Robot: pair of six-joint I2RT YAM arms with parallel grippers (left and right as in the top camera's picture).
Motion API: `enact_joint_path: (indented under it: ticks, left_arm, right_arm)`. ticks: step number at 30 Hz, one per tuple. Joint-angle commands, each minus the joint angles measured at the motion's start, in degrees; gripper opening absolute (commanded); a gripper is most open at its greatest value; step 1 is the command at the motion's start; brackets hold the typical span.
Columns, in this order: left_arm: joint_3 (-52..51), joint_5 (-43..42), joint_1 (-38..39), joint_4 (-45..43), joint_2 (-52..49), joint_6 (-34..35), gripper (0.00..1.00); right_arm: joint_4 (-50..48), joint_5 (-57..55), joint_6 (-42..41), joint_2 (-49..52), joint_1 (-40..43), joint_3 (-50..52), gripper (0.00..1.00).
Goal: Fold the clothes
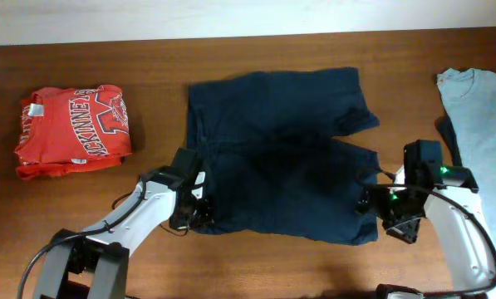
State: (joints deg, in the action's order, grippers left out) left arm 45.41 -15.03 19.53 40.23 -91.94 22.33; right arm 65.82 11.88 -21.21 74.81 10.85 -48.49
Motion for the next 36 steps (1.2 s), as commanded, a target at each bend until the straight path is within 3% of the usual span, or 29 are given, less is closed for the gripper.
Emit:
enact_joint_path:
  ticks: [1,4,7,14,18,21,36]
  left_arm:
    - [-0.48,-0.24,-2.38,-1.03,-0.72,-0.04,0.01]
    - [-0.46,-0.66,-5.57,-1.20,-0.72,-0.07,0.01]
    - [-0.46,-0.66,-5.70,-1.46,-0.72,-0.07,0.01]
    - [-0.46,-0.66,-5.70,-2.14,-0.72,-0.04,0.01]
    - [-0.46,-0.66,-5.70,-2.12,-0.72,-0.07,0.01]
    - [-0.46,-0.66,-5.70,-2.32,-0.72,-0.07,0.01]
    - [-0.46,-0.61,-5.70,-2.32,-0.72,-0.07,0.01]
  right_arm:
    - [-1.01,0.44,-0.46,1.31,0.48,2.78,0.88]
    - [-1.95,0.79,-0.46,2.10,0.44,5.40,0.86]
    - [-3.13,0.81,-0.46,2.12,0.44,7.15,0.81]
    - [-6.23,3.39,-1.27,2.12,0.42,12.59,0.80]
    - [-7.30,4.48,-1.77,2.12,0.42,13.51,0.74]
    - [-8.22,5.62,-1.75,2.12,0.42,13.51,0.61]
    - [-14.10,5.49,-1.79,5.16,0.44,13.57,0.61]
